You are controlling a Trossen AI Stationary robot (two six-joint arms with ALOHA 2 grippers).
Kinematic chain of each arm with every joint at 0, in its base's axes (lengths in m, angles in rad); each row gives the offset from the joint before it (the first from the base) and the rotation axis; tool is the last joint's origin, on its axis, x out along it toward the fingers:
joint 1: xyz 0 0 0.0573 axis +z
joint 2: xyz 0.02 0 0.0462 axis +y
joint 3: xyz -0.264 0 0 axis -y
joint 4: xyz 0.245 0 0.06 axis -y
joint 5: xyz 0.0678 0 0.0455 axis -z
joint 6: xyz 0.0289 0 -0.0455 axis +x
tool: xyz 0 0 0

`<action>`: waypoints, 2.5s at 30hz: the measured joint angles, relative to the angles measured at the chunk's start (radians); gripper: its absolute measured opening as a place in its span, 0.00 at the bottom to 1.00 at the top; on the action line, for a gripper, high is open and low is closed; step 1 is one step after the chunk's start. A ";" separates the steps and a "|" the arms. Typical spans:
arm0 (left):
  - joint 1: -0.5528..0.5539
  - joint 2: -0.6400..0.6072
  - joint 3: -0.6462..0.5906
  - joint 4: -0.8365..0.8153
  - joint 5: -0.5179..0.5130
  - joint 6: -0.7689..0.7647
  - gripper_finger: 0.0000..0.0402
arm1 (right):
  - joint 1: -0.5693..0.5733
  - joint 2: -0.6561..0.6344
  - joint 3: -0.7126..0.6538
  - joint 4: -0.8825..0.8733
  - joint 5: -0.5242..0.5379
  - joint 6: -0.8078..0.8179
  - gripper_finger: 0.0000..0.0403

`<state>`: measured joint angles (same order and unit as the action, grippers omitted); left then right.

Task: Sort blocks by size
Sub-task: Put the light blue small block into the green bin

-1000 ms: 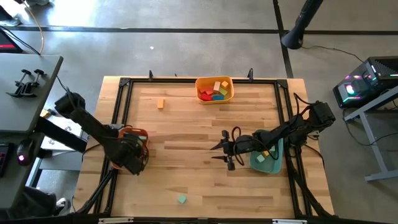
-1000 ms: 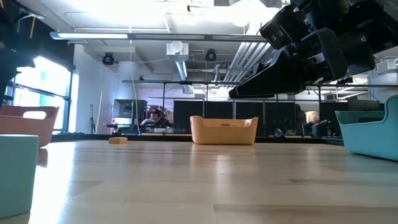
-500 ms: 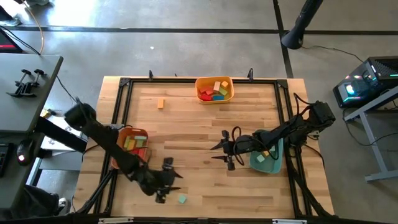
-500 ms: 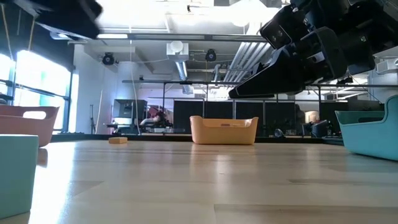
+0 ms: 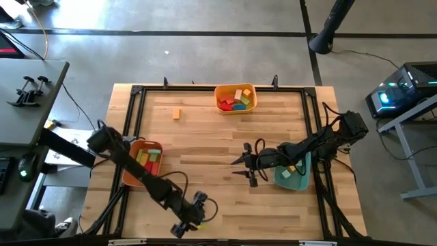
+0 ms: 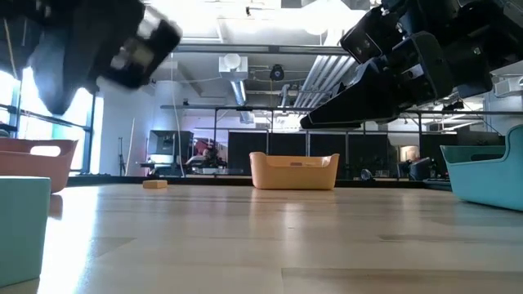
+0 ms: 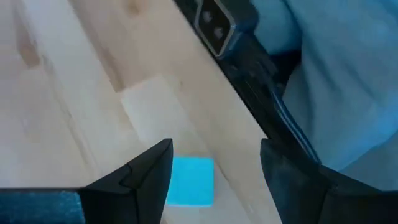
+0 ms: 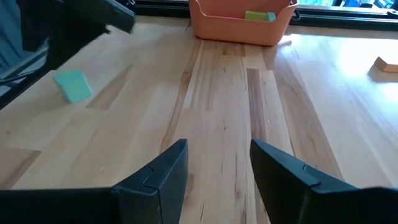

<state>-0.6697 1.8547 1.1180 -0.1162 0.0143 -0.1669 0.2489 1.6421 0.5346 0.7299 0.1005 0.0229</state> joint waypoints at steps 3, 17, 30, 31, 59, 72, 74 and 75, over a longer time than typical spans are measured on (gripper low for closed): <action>-0.008 0.023 0.012 -0.009 -0.021 0.082 0.57 | 0.000 0.000 0.000 0.001 0.000 0.009 0.43; -0.025 0.107 0.012 -0.048 -0.240 0.053 0.57 | 0.000 0.000 0.000 0.000 -0.001 0.024 0.43; 0.032 0.142 0.007 -0.075 -0.244 -0.300 0.39 | 0.000 0.000 0.000 -0.015 -0.004 0.001 0.43; 0.050 0.137 -0.004 -0.067 -0.222 -0.351 0.34 | 0.000 0.000 0.000 -0.015 -0.004 -0.003 0.43; 0.351 0.104 -0.362 0.872 -0.161 -0.381 0.26 | 0.100 0.006 0.317 -0.500 -0.080 -0.807 0.65; 0.354 0.103 -0.360 0.900 -0.154 -0.359 0.27 | 0.153 0.199 0.316 -0.309 0.199 -0.836 0.62; 0.354 0.103 -0.360 0.900 -0.154 -0.359 0.27 | 0.153 0.214 0.316 -0.296 0.203 -0.832 0.60; 0.354 0.103 -0.360 0.900 -0.154 -0.359 0.27 | 0.153 0.222 0.316 -0.296 0.204 -0.832 0.59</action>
<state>-0.3157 1.9575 0.7578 0.7841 -0.1394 -0.5262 0.4023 1.8637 0.8509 0.4339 0.3043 -0.8089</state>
